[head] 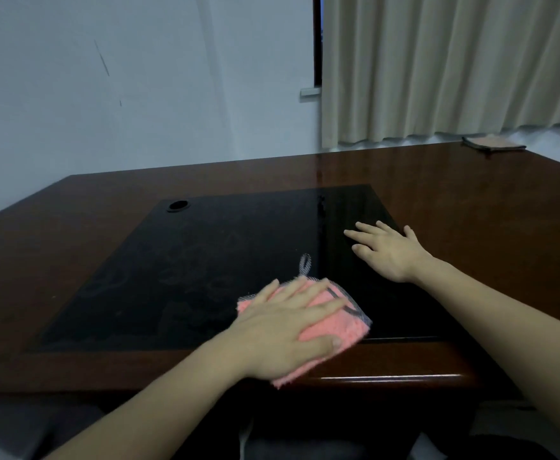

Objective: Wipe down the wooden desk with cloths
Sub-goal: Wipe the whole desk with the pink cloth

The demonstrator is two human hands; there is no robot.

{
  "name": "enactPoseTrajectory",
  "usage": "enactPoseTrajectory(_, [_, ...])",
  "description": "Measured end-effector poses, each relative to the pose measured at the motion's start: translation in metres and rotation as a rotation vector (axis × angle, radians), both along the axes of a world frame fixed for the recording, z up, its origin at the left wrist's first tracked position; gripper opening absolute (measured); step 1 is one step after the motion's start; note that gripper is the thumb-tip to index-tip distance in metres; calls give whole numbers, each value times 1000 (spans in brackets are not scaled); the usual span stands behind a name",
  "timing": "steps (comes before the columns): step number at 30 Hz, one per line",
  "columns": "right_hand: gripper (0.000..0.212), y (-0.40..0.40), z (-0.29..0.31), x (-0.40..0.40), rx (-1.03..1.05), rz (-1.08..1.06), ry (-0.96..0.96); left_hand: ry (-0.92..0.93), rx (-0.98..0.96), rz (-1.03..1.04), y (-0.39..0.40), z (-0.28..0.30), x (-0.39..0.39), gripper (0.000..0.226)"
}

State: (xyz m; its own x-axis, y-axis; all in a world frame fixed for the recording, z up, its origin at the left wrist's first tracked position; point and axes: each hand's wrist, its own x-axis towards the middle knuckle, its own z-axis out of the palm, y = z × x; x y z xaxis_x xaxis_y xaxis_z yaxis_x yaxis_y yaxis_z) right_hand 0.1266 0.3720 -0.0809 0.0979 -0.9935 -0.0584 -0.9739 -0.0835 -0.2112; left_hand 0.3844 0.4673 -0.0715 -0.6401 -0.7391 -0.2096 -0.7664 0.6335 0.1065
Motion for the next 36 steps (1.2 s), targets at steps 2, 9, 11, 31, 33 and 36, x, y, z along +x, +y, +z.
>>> enactPoseTrajectory(2, [50, 0, 0, -1, 8, 2, -4, -24, -22, 61, -30, 1, 2, 62])
enactPoseTrajectory(9, [51, -2, 1, -1, 22, -1, 14, 8, -68, 335, -141, -4, 2, 58])
enactPoseTrajectory(11, [51, 0, 2, 0, 22, -1, 10, 10, -70, 393, -158, -2, -3, 59])
enactPoseTrajectory(31, [49, -32, 1, 72, -15, 48, -18, -13, -73, 273, -134, -5, 69, 65])
enactPoseTrajectory(33, [50, -30, 1, 74, -18, 47, -4, 3, -86, 369, -165, -8, 64, 60])
enactPoseTrajectory(36, [50, -29, 1, 78, -37, 55, -13, 7, -89, 479, -191, -9, 48, 60])
